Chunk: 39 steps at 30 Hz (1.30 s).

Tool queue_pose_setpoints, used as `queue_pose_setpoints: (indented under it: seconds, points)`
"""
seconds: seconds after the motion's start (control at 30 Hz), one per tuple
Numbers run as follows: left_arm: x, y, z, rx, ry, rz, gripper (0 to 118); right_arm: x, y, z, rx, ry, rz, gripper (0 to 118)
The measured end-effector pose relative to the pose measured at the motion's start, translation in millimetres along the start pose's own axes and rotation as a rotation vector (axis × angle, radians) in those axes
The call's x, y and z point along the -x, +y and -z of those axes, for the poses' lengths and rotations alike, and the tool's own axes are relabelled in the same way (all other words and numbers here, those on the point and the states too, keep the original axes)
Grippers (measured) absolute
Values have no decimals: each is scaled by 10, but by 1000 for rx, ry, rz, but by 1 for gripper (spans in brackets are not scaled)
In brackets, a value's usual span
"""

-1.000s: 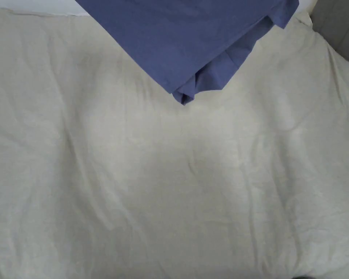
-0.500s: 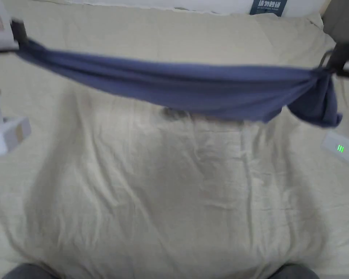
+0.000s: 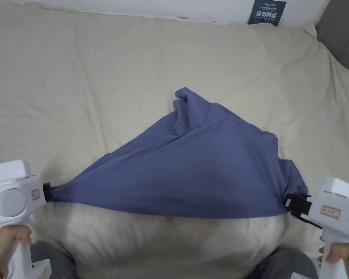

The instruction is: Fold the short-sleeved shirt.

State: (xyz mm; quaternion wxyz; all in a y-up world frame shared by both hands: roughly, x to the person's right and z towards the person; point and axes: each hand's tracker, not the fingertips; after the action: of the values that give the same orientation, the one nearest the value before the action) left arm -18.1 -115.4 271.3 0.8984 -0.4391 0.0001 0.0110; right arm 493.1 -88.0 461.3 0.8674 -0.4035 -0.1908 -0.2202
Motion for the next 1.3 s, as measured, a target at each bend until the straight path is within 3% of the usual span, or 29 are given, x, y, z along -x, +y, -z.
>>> queue_pose_setpoints:
  seconds: [0.07,0.1,0.17,0.2,0.23,0.27,0.3,0.43,0.6,0.7,0.77,0.8,0.87,0.9,0.93,0.97,1.2,1.23,1.3]
  points:
    - [25,-1,-26,-1,24,-31,25,-24,-90,-8,12,5,24,14]
    - [45,35,-54,-6,33,-48,35,-27,-102,-29,10,3,22,22]
    - [94,141,-170,-62,9,-101,66,5,-75,-132,-61,-7,-34,83]
    - [104,188,-267,-112,-13,-102,81,21,-41,-195,-115,-10,-70,100]
    - [80,261,-380,-173,-18,-89,102,61,20,-309,-178,-21,-114,106]
    - [41,326,-490,-227,-13,-77,114,73,90,-390,-228,-21,-158,106]
    - [-13,392,-614,-277,-5,-73,118,88,163,-470,-272,-15,-202,107]
    - [-295,540,-1119,-524,-87,6,118,310,401,-885,-496,-17,-304,118]
    - [-745,487,-1567,-794,-78,204,118,601,478,-1276,-682,-10,-312,118]
    - [-946,422,-1726,-855,-94,268,118,727,448,-1386,-715,31,-306,118]
    - [-1007,394,-1764,-842,-136,266,111,799,447,-1422,-700,56,-319,104]
    - [-1033,376,-1789,-839,-160,265,97,832,441,-1435,-699,78,-327,88]
    - [-1087,345,-1796,-841,-175,266,45,891,416,-1436,-714,96,-325,36]
    - [-1116,334,-1800,-839,-172,272,24,919,414,-1438,-712,95,-324,17]
    - [-1139,328,-1801,-832,-172,281,7,941,411,-1431,-710,97,-323,7]
    - [-1153,319,-1799,-826,-178,287,1,957,400,-1419,-713,101,-319,2]
    - [-1190,352,-1721,-750,-217,259,0,1291,269,-1485,-695,99,-300,1]
    - [-1180,373,-1701,-740,-215,248,0,1103,371,-1380,-692,96,-298,1]
    - [-1160,413,-1683,-713,-213,227,0,1102,370,-1360,-685,100,-295,1]
